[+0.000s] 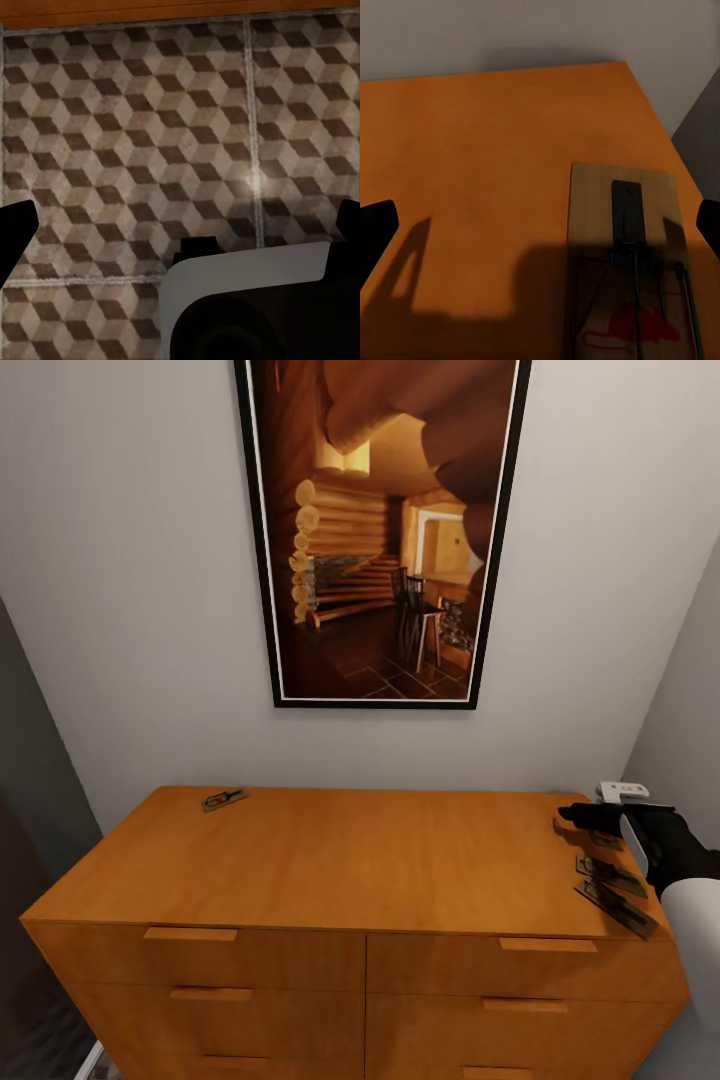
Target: Take the four mousetraps from the cabinet in the bathroom and place them on the bathroom floor. Make sure all four end up on the same floor surface, and ensure that at least two of them are either under or directly next to the same bathroom sink.
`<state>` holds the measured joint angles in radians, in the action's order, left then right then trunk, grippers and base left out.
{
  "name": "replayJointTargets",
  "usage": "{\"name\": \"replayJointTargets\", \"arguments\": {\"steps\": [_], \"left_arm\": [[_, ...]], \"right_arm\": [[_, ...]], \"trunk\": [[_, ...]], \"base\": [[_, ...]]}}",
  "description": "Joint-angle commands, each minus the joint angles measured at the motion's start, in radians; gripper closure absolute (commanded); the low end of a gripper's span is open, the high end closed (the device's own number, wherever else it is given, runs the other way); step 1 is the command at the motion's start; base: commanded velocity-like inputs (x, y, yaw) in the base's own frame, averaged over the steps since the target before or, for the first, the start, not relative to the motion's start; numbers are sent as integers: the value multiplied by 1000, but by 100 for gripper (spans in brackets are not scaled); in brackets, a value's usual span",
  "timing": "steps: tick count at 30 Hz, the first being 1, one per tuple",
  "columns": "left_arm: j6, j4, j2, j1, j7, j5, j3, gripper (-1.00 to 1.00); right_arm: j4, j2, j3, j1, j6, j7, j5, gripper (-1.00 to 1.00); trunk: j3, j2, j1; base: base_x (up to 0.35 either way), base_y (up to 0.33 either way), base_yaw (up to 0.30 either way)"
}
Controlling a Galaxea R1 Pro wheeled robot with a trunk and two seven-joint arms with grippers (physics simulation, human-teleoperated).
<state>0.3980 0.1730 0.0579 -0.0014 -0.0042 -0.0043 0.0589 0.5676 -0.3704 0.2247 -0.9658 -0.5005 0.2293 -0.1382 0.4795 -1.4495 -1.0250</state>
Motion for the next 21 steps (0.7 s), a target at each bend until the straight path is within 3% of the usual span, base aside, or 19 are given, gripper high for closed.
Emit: {"name": "replayJointTargets", "arguments": {"steps": [1,21], "left_arm": [[2,0,1,0,1,0,5,-100],[2,0,0,0,1,0,5,-100]], "right_arm": [[1,1,5,-1,-4,8,-11,-100],[-1,-15,5,-1,-4,8,-11,-100]], "trunk": [[1,-1,0],[1,-1,0]], "base": [[0,0,0],[0,0,0]]}}
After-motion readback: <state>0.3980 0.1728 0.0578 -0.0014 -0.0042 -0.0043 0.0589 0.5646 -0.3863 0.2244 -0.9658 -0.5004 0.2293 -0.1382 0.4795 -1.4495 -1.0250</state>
